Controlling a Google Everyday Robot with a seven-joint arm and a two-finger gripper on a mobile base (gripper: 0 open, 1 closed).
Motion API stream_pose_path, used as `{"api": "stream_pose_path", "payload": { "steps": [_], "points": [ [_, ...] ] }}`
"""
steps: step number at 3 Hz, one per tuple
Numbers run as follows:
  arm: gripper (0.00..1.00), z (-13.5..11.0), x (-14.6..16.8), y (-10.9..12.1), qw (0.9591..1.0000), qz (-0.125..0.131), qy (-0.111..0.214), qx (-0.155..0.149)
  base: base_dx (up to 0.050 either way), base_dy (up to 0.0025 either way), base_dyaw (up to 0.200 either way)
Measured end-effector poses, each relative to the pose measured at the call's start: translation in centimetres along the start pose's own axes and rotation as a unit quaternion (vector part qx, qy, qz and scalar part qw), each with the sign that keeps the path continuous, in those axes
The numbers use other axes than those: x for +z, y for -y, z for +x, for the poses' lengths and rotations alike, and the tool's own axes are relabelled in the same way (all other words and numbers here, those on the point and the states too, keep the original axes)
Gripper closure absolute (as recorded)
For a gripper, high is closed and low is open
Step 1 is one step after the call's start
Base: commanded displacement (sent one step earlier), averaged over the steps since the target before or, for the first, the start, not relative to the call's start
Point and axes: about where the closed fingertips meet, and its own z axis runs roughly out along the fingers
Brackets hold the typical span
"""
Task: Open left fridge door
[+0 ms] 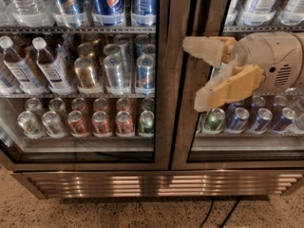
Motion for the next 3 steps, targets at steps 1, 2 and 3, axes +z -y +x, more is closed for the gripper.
{"api": "stream_pose_path", "payload": {
  "steps": [1, 2, 3],
  "points": [
    [0.00, -0.8, 1.6, 1.3, 0.9996, 0.024, -0.012, 0.005, 0.000, 0.00000, 0.000],
    [0.00, -0.8, 1.6, 1.3, 0.9996, 0.025, -0.012, 0.005, 0.000, 0.00000, 0.000],
    [0.00, -0.3, -0.5, 2.3, 0.9970, 0.076, -0.002, 0.016, 0.000, 0.00000, 0.000]
  ]
}}
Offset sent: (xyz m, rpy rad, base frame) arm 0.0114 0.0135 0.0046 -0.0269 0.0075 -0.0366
